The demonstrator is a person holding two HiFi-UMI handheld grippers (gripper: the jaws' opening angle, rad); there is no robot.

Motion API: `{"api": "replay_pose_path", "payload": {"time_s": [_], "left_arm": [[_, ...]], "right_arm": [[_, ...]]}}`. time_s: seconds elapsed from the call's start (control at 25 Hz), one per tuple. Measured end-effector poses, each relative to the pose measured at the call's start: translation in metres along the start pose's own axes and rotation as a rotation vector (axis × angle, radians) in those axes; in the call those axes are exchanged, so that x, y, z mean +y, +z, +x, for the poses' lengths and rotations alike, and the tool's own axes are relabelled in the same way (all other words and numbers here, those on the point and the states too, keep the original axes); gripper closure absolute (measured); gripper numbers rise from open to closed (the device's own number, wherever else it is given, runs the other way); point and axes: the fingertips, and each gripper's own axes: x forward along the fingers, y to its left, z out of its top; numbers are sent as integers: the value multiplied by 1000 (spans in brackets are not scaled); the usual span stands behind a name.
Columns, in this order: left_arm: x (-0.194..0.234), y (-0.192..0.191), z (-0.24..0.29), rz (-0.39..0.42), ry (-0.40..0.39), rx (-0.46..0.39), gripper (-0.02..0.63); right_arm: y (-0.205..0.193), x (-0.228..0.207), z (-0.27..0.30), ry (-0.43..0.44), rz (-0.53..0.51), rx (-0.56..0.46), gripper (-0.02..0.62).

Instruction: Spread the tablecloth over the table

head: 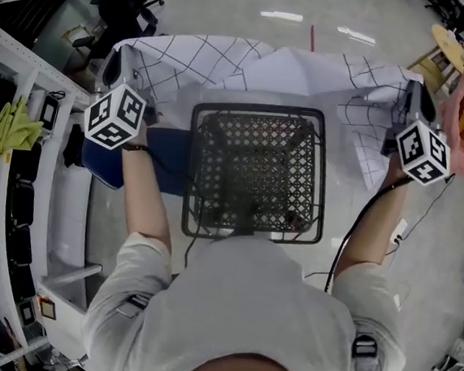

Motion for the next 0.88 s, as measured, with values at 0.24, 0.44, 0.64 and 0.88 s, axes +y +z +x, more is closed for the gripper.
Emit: {"api": "replay_pose_path", "payload": {"time_s": [0.24, 0.44, 0.64, 0.88], "left_arm": [[57, -65, -110, -91, 187, 141, 583], [101, -100, -241, -100, 339, 252, 583], [91, -154, -350, -59, 369, 407, 583], [85, -194, -433, -109, 395, 520, 583]], "right_arm": [[-117, -53, -92, 36, 189, 241, 588], [-185, -101, -197, 46, 278, 374, 588], [-224, -89, -280, 77, 194, 475, 588], [-259, -79, -356, 86, 289, 532, 588]]}}
